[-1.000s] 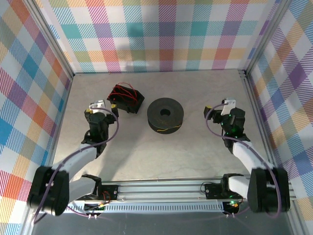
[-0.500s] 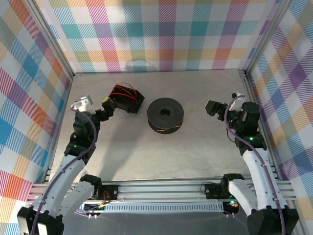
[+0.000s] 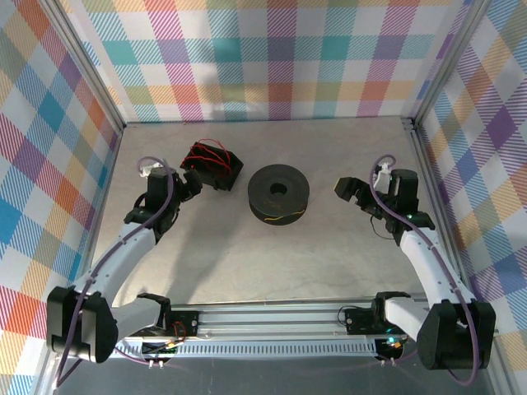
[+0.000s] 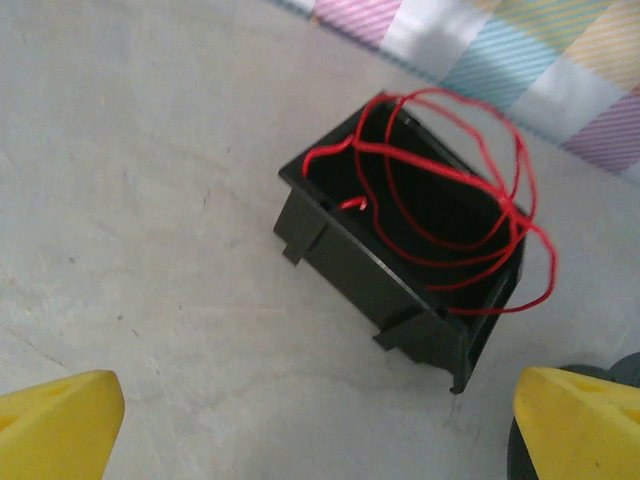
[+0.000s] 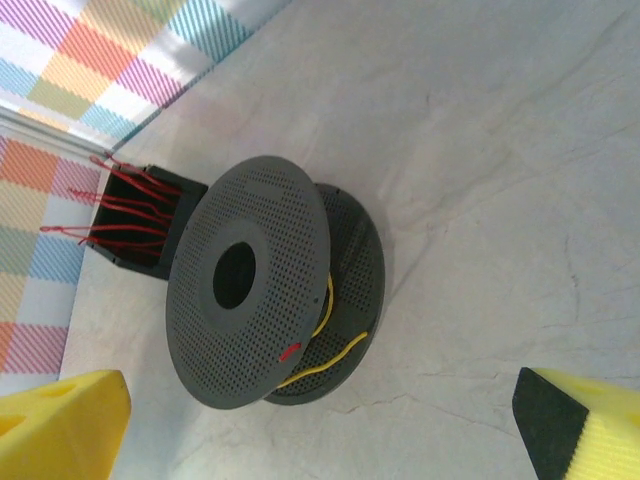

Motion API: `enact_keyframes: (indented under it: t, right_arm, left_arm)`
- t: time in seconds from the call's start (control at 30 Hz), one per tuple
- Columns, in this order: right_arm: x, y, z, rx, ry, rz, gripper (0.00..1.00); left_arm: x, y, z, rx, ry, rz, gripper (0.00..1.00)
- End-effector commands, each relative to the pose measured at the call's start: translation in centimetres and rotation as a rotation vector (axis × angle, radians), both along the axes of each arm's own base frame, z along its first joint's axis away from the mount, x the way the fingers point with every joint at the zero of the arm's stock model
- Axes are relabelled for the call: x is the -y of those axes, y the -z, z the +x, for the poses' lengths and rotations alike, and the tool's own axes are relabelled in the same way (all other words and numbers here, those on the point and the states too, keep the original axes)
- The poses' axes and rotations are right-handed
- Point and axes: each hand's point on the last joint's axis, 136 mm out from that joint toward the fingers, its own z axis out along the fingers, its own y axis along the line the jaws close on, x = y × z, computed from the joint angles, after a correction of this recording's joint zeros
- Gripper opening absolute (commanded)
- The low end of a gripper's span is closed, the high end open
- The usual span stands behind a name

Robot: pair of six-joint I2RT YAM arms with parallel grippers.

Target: Wrap the cables

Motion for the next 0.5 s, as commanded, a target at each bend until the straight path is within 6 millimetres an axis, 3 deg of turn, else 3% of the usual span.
enact_keyframes:
  t: [0.0,0.17,0.47]
  right_arm:
    - [-1.6,-1.3,0.3,0.035,-0.085,0.062,0.99]
    - [-2.2,-0.6,0.4,0.016,-0.124,0.08,0.93]
    - [-3.4,0.7,0.7,-0.044,-0.174,0.074,0.88]
  left_arm:
    - [1.1,0.4,1.2,-0.051,0.036,-0.124,1.0]
    - [2.7,2.9,2.5,-0.16,0.097,-0.312,0.89]
    - [3.2,6.2,4.0,-0.288,0.056,-0.374,0.88]
